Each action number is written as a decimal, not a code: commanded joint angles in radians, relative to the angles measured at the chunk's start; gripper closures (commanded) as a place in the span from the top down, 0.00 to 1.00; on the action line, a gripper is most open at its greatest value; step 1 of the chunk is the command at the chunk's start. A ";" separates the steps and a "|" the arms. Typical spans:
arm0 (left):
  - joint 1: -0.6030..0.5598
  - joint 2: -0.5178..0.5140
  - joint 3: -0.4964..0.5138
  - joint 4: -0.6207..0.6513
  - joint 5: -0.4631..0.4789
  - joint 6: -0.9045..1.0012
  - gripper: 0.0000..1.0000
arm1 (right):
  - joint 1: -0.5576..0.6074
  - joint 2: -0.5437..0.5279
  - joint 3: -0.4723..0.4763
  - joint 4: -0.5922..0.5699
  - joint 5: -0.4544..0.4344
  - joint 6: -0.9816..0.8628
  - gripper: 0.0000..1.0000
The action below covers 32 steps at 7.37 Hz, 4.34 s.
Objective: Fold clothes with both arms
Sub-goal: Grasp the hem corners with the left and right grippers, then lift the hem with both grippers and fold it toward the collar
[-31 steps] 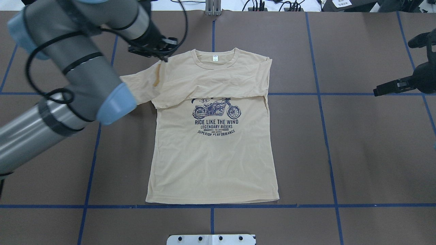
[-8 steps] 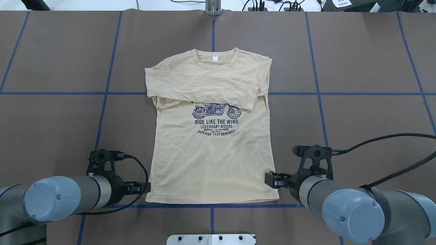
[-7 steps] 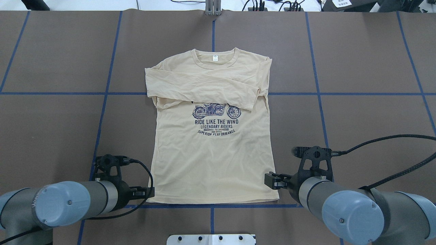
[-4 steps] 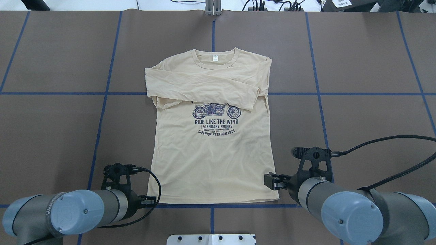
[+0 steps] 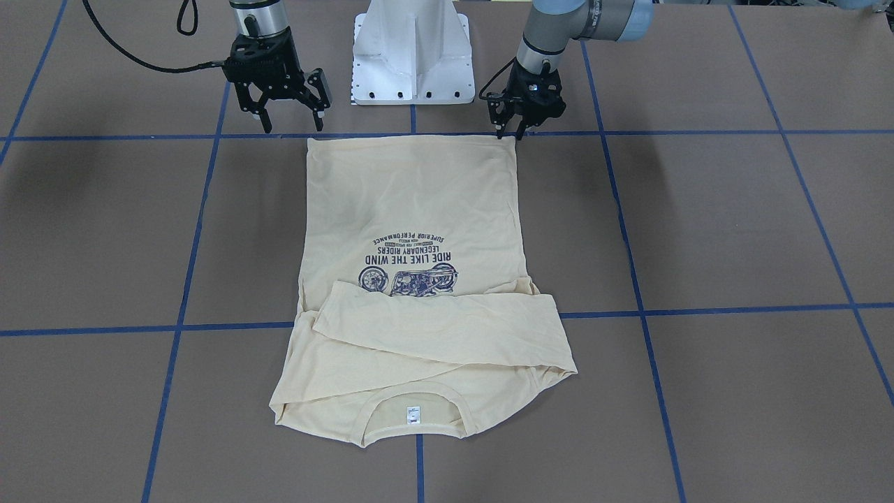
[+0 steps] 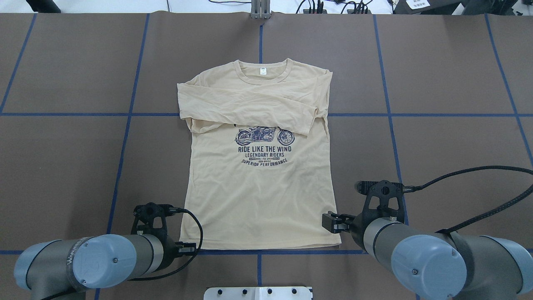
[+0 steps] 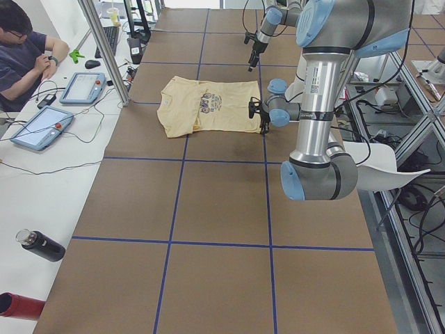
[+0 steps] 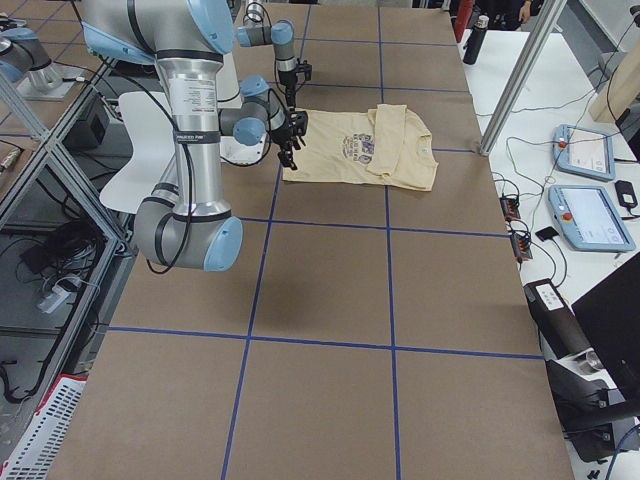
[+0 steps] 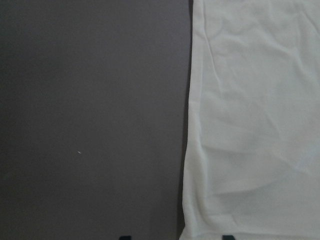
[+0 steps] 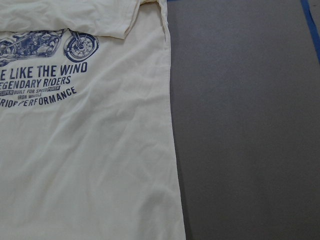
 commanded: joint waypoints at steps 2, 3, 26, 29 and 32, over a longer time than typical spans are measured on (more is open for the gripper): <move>0.000 0.000 0.002 0.000 -0.001 0.002 0.16 | -0.003 0.003 -0.002 0.000 0.000 0.000 1.00; 0.000 -0.002 0.000 0.000 -0.001 0.001 0.00 | -0.003 0.003 -0.002 0.000 0.000 0.000 1.00; -0.005 0.000 -0.019 -0.001 0.004 -0.013 0.00 | -0.132 0.060 -0.171 0.003 -0.118 0.051 0.00; -0.018 0.018 -0.229 0.079 -0.030 0.001 0.00 | -0.080 0.013 0.043 -0.052 -0.027 0.040 0.00; 0.024 0.010 -0.543 0.331 -0.143 -0.001 0.00 | -0.179 0.000 0.363 -0.283 0.086 0.040 0.00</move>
